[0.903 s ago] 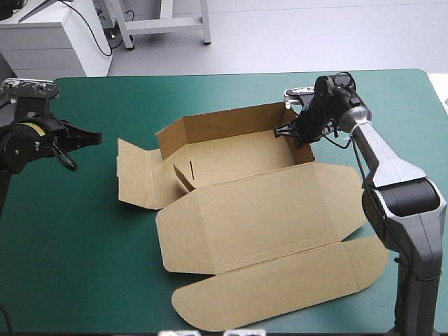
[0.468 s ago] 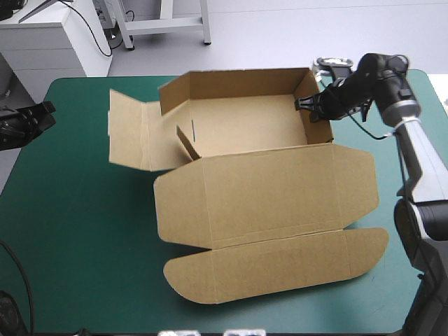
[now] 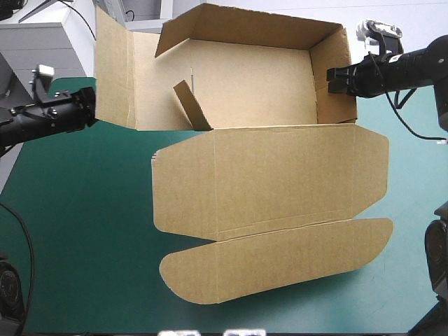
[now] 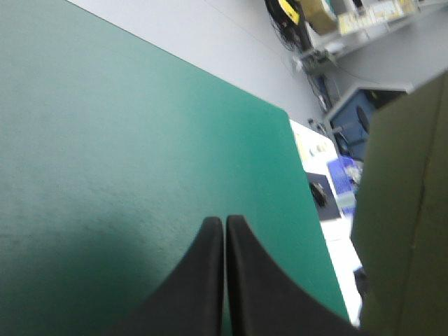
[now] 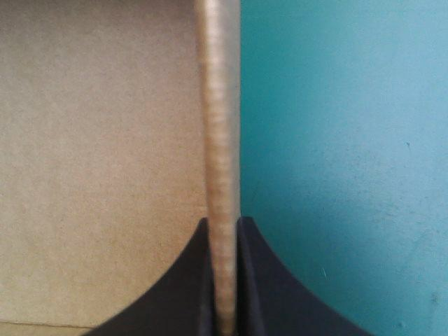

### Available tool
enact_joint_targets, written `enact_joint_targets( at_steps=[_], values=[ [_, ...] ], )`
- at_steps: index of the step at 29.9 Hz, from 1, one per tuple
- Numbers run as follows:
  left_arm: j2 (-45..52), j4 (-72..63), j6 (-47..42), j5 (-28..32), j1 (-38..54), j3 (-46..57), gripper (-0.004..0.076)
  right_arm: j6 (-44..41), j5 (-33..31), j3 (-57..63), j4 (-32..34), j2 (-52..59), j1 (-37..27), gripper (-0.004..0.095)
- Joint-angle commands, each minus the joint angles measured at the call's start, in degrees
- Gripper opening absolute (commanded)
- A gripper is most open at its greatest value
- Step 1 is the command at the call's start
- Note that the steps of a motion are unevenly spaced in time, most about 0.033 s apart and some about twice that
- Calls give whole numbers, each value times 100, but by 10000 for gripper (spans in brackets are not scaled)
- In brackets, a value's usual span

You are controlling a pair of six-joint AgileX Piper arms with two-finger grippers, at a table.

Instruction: Fold the box

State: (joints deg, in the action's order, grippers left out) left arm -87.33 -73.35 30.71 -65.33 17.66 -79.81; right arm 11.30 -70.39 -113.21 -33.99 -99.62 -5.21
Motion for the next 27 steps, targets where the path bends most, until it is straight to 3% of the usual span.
enact_joint_targets(
  at_steps=[1, 11, 19, 27],
  values=[
    [220, -918, 282, -56, -581, -143, -8, 33, 303, -161, -365, 290, 48, -16],
    [641, -1162, 417, -228, -926, -166, -8, 23, 597, -161, 205, 282, 437, -16],
    [1517, 318, -206, 26, -926, -166, -8, -310, 1273, -161, 749, 277, 1231, -16],
    [1872, 628, -383, -11, -926, -166, -8, -839, 1620, -161, 1581, 277, 1955, -16]
  ],
)
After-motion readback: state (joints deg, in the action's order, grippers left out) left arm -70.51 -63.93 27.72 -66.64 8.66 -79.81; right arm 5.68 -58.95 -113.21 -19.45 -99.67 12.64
